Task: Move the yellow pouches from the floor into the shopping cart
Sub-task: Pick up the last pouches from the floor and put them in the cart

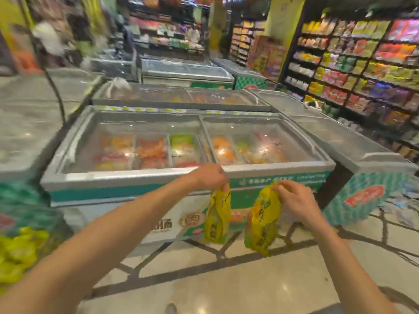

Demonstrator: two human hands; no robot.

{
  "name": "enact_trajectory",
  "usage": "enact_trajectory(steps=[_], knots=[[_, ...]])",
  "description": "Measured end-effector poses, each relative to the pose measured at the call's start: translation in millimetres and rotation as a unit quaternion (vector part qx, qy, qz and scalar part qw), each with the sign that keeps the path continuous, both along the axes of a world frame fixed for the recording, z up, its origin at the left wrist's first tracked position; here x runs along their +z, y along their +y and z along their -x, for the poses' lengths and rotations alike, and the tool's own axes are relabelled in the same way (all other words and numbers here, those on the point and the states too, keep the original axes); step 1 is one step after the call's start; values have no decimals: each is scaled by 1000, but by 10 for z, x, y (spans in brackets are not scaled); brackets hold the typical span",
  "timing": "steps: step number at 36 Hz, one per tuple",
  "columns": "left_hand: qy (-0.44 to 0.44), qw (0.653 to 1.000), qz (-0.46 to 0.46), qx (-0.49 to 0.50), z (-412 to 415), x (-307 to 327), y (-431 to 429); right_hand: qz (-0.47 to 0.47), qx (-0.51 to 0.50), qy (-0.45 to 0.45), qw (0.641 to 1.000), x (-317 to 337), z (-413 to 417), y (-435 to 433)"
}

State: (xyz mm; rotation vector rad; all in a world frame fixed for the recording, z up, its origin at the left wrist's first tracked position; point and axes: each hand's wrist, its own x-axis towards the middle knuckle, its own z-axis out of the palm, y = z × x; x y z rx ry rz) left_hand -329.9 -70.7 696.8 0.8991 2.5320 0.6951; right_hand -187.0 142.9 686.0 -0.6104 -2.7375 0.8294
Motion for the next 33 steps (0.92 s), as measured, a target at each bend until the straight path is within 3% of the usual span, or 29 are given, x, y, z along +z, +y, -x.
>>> enact_trajectory(steps=[7, 14, 33], knots=[[4, 997, 19, 79, 113, 54, -1146, 36, 118, 8, 992, -108, 702, -972], [-20, 974, 22, 223, 371, -142, -2474, 62, 245, -5, 967, -245, 1458, -2190], [19, 853, -2, 521, 330, -532, -5935, 44, 520, -29, 853, -519, 3032, -5835]])
